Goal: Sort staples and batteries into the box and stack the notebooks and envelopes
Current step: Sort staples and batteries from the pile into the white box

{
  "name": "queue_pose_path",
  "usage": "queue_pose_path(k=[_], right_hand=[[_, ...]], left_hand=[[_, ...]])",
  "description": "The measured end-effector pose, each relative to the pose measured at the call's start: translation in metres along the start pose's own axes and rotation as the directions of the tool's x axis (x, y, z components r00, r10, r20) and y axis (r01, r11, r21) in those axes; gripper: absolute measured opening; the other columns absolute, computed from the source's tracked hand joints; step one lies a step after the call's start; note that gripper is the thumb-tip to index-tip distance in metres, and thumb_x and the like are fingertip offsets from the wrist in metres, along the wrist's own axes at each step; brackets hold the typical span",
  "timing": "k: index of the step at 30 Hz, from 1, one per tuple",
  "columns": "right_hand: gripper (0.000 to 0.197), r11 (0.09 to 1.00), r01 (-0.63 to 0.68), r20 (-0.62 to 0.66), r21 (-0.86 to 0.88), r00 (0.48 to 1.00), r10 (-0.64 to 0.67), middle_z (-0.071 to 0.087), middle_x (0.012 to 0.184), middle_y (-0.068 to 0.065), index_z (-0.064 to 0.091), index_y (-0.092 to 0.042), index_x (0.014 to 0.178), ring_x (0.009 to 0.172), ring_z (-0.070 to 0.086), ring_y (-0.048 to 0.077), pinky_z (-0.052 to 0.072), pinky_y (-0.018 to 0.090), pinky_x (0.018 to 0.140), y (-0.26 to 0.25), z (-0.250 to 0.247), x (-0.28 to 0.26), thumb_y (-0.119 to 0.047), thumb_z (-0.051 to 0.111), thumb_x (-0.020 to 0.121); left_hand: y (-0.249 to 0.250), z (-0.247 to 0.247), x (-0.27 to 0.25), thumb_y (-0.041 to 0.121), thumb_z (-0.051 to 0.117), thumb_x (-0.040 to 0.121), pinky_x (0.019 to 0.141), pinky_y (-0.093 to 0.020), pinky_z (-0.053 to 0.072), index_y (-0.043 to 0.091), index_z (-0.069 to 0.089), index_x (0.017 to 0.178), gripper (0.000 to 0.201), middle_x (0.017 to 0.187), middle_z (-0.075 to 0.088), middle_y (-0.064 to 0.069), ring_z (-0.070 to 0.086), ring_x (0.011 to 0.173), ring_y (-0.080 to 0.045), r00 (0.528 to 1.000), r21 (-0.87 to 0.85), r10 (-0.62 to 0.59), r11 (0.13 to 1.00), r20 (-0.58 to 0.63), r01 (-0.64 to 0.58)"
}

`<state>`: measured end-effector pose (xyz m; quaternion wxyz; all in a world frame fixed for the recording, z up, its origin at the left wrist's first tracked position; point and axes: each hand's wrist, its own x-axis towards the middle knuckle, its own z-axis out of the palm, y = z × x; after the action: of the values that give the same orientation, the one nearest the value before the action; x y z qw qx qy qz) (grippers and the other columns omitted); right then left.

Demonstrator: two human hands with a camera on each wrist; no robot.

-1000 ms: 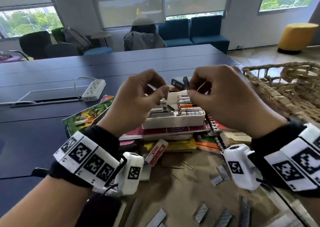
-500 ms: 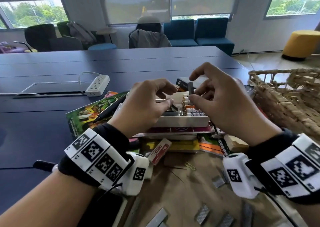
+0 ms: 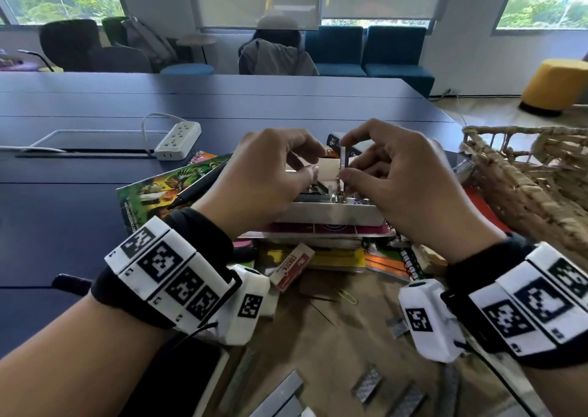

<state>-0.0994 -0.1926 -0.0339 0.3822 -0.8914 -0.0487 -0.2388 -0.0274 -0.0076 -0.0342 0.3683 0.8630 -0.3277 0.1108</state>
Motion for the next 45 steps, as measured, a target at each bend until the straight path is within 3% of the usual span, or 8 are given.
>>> queue_pose_path(k=[12,22,25,30,33,37,42,45], right_hand=[[0.024,0.995,0.012,0.026,-0.101,1.000,-0.010,0.074,0.081,-0.009,0.077,-0.025,0.106,0.070,0.070,-0.001,0.057,0.015,0.070,-0.002,-0.002,-0.001,-0.017,0.081,0.084],[0.011,0.974,0.117,0.155,-0.196,0.984,-0.087,0.068,0.069,-0.012,0.075,-0.031,0.084,0.071,0.063,0.001,0.044,0.008,0.063,-0.011,-0.004,-0.006,-0.022,0.081,0.081],[0.010,0.964,0.142,0.319,-0.224,0.946,-0.065,0.064,0.064,-0.013,0.072,-0.030,0.077,0.070,0.060,0.000,0.041,0.009,0.061,-0.017,-0.005,-0.009,-0.024,0.080,0.079],[0.020,0.898,0.249,0.632,-0.363,0.774,0.041,0.060,0.068,-0.009,0.067,-0.030,0.077,0.069,0.058,0.003,0.040,0.018,0.057,-0.018,-0.002,-0.015,-0.046,0.078,0.080],[0.026,0.848,0.277,0.683,-0.452,0.719,0.129,0.055,0.072,-0.010,0.061,-0.028,0.077,0.066,0.053,0.004,0.039,0.022,0.058,-0.017,-0.001,-0.020,-0.048,0.077,0.082],[0.029,0.789,0.309,0.694,-0.531,0.693,0.195,0.052,0.076,-0.011,0.057,-0.027,0.073,0.068,0.053,0.004,0.043,0.025,0.057,-0.017,0.002,-0.025,-0.047,0.078,0.079],[0.037,0.753,0.344,0.721,-0.562,0.649,0.242,0.050,0.088,-0.007,0.042,-0.030,0.072,0.074,0.057,0.013,0.048,0.029,0.058,-0.021,0.005,-0.033,-0.045,0.074,0.082],[0.037,0.755,0.356,0.730,-0.552,0.643,0.231,0.052,0.084,-0.006,0.042,-0.028,0.069,0.072,0.058,0.015,0.050,0.031,0.059,-0.021,0.007,-0.034,-0.039,0.074,0.082]], left_hand=[[0.003,-0.003,-0.001,0.021,0.074,0.091,0.066,-0.004,0.044,0.028,0.076,0.102,0.013,0.084,0.073,0.017,0.069,0.080,0.001,0.999,-0.023,0.003,1.000,0.043,-0.002],[0.004,-0.011,-0.005,0.027,0.072,0.093,0.064,-0.032,0.058,0.028,0.075,0.092,0.003,0.074,0.071,0.008,0.067,0.067,-0.009,0.993,-0.052,-0.031,0.998,0.114,0.037],[0.006,-0.013,-0.005,0.028,0.072,0.094,0.063,-0.032,0.055,0.025,0.074,0.086,0.008,0.069,0.069,0.006,0.064,0.062,-0.010,0.989,-0.024,-0.028,0.999,0.147,0.032],[0.005,-0.019,-0.008,0.030,0.072,0.094,0.057,-0.025,0.048,0.022,0.072,0.081,0.016,0.067,0.069,0.001,0.058,0.056,-0.007,0.976,-0.012,-0.026,0.999,0.217,0.029],[0.005,-0.027,-0.009,0.031,0.070,0.095,0.052,-0.013,0.041,0.020,0.071,0.080,0.019,0.065,0.069,0.002,0.052,0.049,0.000,0.939,0.059,-0.052,0.998,0.341,0.034],[0.005,-0.037,-0.012,0.033,0.072,0.093,0.053,-0.014,0.039,0.019,0.071,0.074,0.023,0.061,0.068,0.007,0.053,0.049,0.001,0.876,0.151,-0.112,0.988,0.470,0.046],[0.011,-0.038,-0.025,0.030,0.078,0.089,0.051,-0.018,0.046,0.019,0.073,0.080,0.015,0.062,0.070,0.006,0.060,0.048,-0.004,0.700,0.276,-0.202,0.961,0.685,0.008],[0.013,-0.032,-0.031,0.028,0.079,0.086,0.048,-0.019,0.047,0.017,0.074,0.084,0.013,0.070,0.073,0.001,0.065,0.050,-0.008,0.642,0.381,-0.258,0.923,0.722,-0.058]])
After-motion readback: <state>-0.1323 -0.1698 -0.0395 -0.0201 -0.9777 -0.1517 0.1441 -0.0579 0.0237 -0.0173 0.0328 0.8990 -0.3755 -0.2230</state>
